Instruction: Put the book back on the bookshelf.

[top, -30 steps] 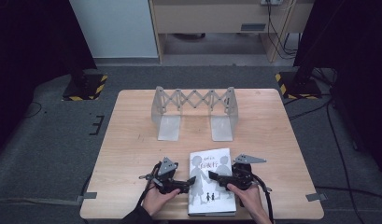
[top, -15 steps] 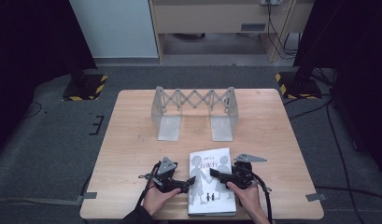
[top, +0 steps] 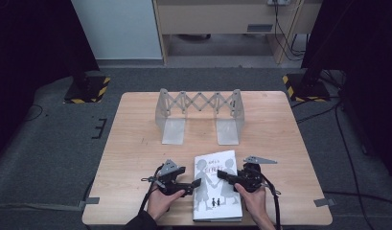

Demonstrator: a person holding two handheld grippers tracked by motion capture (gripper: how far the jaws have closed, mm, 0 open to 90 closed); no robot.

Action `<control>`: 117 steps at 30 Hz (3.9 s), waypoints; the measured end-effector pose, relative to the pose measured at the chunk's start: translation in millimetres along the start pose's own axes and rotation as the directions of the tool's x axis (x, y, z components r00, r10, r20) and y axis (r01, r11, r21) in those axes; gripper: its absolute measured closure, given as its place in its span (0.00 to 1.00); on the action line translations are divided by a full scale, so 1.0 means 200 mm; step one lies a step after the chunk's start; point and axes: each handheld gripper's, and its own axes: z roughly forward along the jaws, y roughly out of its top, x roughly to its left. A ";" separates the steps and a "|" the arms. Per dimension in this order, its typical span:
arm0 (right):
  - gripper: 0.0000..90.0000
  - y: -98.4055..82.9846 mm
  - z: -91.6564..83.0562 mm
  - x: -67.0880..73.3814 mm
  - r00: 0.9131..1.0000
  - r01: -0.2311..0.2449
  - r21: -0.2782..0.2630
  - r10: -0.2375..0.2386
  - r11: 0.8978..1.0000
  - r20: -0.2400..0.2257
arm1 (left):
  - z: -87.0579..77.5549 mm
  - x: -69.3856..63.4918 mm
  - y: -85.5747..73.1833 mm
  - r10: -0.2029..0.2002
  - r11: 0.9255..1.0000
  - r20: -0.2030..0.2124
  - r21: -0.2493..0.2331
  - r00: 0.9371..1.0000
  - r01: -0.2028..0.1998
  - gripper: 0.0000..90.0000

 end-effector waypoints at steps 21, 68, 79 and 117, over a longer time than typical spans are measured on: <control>0.85 0.04 -0.10 0.04 0.991 0.044 -0.113 -0.058 0.993 -0.120 | 0.04 -0.03 -0.01 -0.040 0.999 0.174 0.000 0.984 0.040 0.00; 0.24 -0.04 -0.05 -0.08 0.969 0.191 0.054 -0.197 0.980 0.152 | 0.10 -0.02 -0.07 -0.175 0.984 0.210 0.074 0.962 0.162 0.06; 0.22 -0.06 -0.02 -0.10 0.993 0.101 0.079 -0.105 0.992 0.056 | 0.10 -0.02 -0.07 -0.179 0.983 0.206 0.072 0.962 0.168 0.06; 0.63 0.03 -0.13 -0.05 0.990 0.144 -0.206 -0.140 0.968 0.034 | -0.02 0.00 0.08 -0.160 0.978 0.192 -0.099 0.968 0.181 0.33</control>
